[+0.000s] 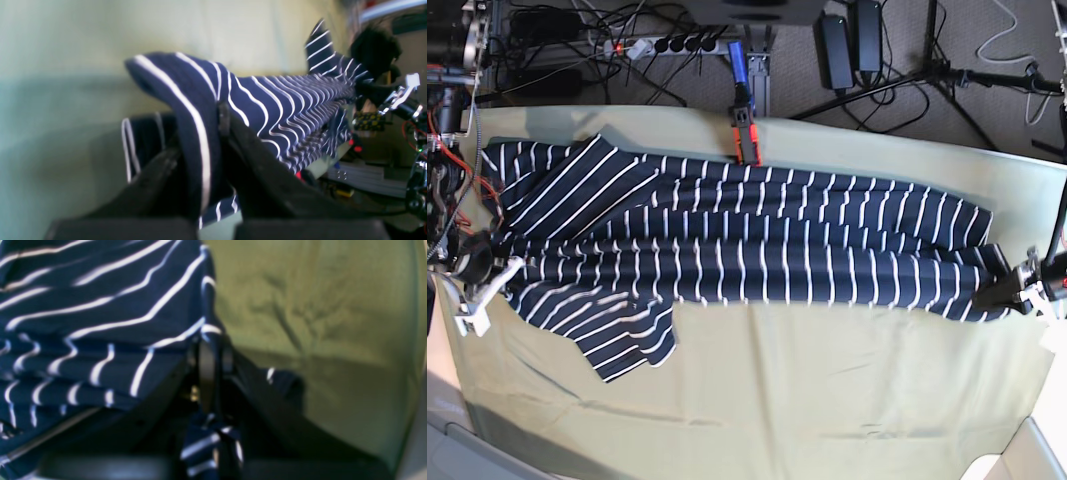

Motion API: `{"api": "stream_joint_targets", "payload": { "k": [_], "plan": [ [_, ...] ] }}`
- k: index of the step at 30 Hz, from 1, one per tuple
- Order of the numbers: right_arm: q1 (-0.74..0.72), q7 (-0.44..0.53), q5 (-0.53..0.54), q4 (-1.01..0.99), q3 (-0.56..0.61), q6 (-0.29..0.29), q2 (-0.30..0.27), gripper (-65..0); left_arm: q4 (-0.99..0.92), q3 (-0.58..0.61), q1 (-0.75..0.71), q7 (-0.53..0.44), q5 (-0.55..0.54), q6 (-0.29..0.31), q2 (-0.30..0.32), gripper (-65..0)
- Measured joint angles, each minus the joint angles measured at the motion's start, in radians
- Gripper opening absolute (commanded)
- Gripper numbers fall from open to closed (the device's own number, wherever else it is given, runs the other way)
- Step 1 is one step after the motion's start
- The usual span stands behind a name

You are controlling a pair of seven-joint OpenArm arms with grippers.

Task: Fold the T-shirt properly
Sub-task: 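Lift the edge with both grippers and fold it over toward the clamp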

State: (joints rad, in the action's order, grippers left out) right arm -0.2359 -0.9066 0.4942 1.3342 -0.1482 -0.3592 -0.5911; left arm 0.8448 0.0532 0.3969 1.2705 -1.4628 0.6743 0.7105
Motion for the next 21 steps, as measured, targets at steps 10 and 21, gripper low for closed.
{"api": "stream_joint_targets", "payload": {
  "k": [10, 21],
  "plan": [
    [0.199, -0.005, 0.053, 0.093, -0.138, 0.000, -0.025, -65.0, 0.197, 0.002, -0.137, -0.005, -0.003, 0.000, 0.026, -65.0],
    [0.209, 0.142, -0.032, 0.090, -0.149, 0.001, -0.018, -23.2, 0.251, 0.002, -0.169, -0.012, 0.000, 0.000, 0.026, -65.0]
  ]
}}
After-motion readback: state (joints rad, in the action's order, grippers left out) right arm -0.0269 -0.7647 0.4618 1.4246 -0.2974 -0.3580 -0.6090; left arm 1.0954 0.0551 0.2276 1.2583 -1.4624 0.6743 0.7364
